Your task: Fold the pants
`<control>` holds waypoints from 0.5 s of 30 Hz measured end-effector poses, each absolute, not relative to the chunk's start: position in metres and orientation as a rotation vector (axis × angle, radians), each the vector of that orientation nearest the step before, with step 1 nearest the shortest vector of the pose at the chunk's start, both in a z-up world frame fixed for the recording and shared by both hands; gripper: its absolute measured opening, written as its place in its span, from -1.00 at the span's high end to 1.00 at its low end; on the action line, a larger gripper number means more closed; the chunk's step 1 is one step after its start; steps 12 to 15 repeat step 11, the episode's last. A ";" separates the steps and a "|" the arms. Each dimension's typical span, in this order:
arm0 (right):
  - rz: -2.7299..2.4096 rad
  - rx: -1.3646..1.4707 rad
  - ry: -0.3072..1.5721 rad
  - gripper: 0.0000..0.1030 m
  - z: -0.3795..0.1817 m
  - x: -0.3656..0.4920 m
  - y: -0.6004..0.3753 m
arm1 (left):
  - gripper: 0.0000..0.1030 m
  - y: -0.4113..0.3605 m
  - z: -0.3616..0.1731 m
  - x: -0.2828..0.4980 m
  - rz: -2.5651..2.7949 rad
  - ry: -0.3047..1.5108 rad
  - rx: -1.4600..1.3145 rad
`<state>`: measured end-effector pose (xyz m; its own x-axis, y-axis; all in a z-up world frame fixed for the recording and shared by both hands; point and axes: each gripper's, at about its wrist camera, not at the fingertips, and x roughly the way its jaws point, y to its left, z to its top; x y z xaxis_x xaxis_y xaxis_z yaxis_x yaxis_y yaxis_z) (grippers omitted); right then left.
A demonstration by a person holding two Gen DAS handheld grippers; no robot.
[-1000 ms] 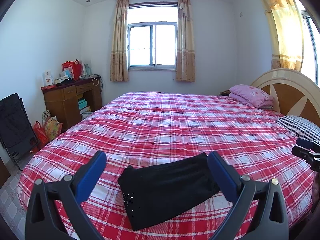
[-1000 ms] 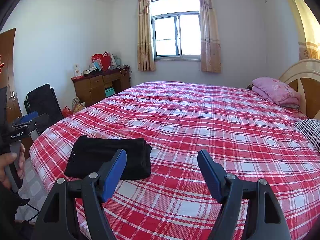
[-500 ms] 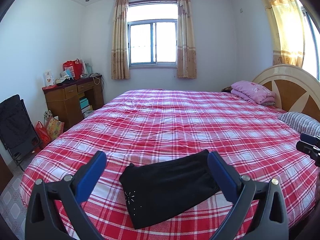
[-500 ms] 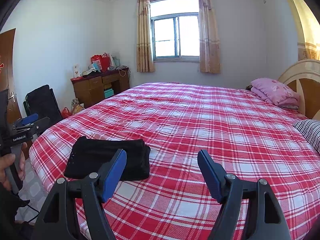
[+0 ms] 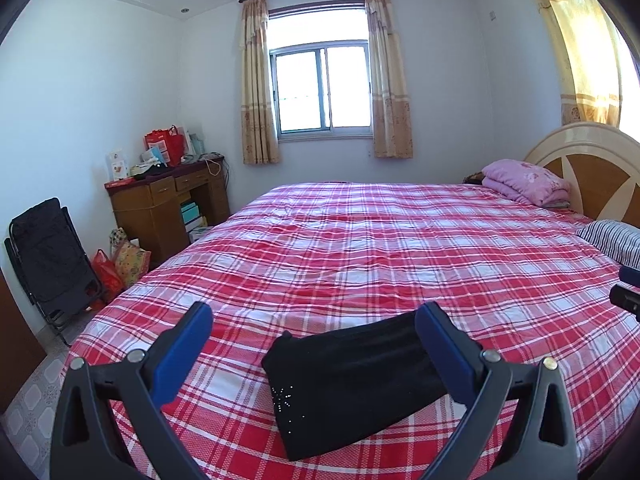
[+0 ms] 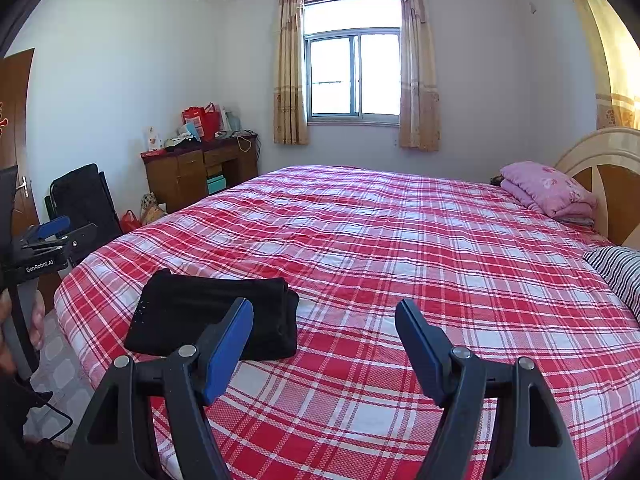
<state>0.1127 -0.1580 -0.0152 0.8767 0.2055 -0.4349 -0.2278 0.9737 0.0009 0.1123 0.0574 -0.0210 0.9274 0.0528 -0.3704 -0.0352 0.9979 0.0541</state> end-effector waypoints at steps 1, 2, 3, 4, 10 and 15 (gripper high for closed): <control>0.226 -0.051 0.448 -0.46 -0.015 0.113 -0.158 | -1.00 0.057 -0.021 0.112 0.046 0.382 0.048; 0.225 -0.052 0.449 -0.46 -0.015 0.113 -0.158 | -1.00 0.057 -0.022 0.112 0.047 0.383 0.049; 0.225 -0.052 0.449 -0.46 -0.016 0.113 -0.157 | -1.00 0.057 -0.022 0.112 0.051 0.384 0.049; 0.226 -0.051 0.450 -0.46 -0.016 0.113 -0.157 | -1.00 0.057 -0.022 0.112 0.053 0.386 0.049; 0.228 -0.057 0.453 -0.46 -0.017 0.113 -0.154 | -1.00 0.060 -0.025 0.113 0.060 0.378 0.050; 0.228 -0.058 0.454 -0.46 -0.017 0.113 -0.154 | -1.00 0.060 -0.026 0.114 0.058 0.382 0.049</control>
